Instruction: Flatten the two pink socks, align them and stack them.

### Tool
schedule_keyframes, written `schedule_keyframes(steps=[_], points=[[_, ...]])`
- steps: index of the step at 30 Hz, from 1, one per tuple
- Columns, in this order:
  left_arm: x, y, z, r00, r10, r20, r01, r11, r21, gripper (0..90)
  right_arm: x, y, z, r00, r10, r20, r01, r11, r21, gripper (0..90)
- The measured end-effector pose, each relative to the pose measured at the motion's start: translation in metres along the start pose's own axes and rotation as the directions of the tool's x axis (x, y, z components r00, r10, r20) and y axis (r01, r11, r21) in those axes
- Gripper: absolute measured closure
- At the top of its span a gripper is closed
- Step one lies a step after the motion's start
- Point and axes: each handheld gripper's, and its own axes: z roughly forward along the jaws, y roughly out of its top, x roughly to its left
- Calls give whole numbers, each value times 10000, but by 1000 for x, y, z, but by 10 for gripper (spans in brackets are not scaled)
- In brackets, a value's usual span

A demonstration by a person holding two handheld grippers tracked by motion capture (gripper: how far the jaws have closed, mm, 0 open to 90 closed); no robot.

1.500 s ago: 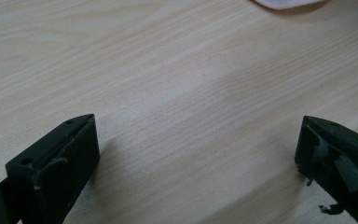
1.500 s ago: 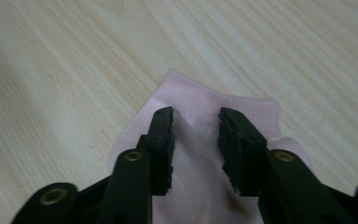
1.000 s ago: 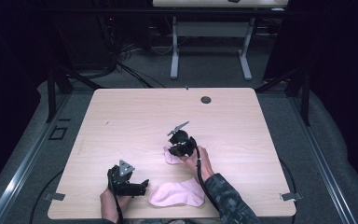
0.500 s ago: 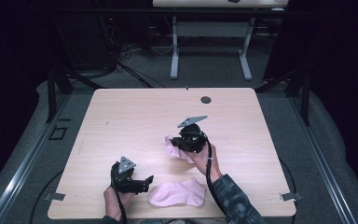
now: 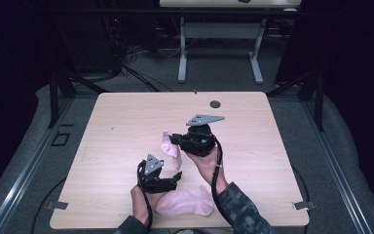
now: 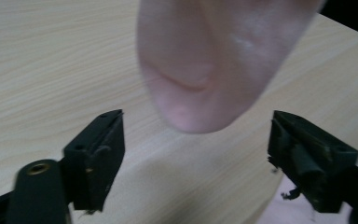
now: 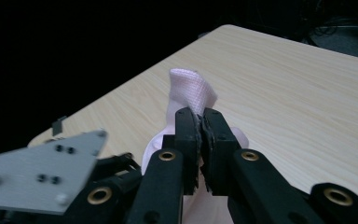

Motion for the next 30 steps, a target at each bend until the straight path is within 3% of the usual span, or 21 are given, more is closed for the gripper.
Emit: schedule_keyframes(steps=[4, 6, 11, 13, 17, 21, 24, 25, 26, 27, 30], points=[[-3, 3, 4, 9999, -98, -54, 96, 9994, -344, 389, 5, -1, 1, 9999, 67, -108, -68, 9999, -99, 857], [-4, 3, 4, 9997, -204, 105, 208, 9990, -407, 434, 5, -3, 1, 9998, 121, -174, -124, 9998, -175, 857], [-6, 0, 0, 9965, -424, 726, 465, 9974, -551, 339, 4, -2, -1, 9999, 139, 82, -136, 9993, -346, 857], [-9, -1, -3, 9965, -293, 786, 348, 9970, -696, 316, 4, -2, -1, 9998, 111, 133, -107, 9993, -347, 857], [-10, 0, -2, 9982, -154, 580, 195, 9972, -717, 318, 7, -2, -2, 9999, 23, 146, -17, 9992, -396, 856], [-8, 2, 5, 9986, -254, 460, 284, 9973, -671, 391, 11, -2, -5, 10000, -4, 35, 6, 9987, -517, 856], [-11, 2, 7, 9990, -226, 373, 252, 9972, -709, 501, 11, -2, -5, 9998, 148, -127, -155, 9982, -576, 855], [-10, 2, 7, 9994, -223, 257, 241, 9971, -724, 568, 10, -3, -5, 9995, 231, -200, -243, 9978, -620, 854], [-8, 2, 7, 9994, -260, 231, 277, 9966, -773, 702, 9, -3, -6, 9991, 300, -296, -317, 9976, -609, 854], [-6, 2, 6, 9993, -266, 245, 283, 9971, -713, 702, 9, -4, -7, 9986, 393, -340, -416, 9968, -681, 854], [-1, 3, 5, 9998, -137, 116, 146, 9965, -827, 876, 4, -7, -11, 9980, 389, -497, -424, 9965, -718, 854]])
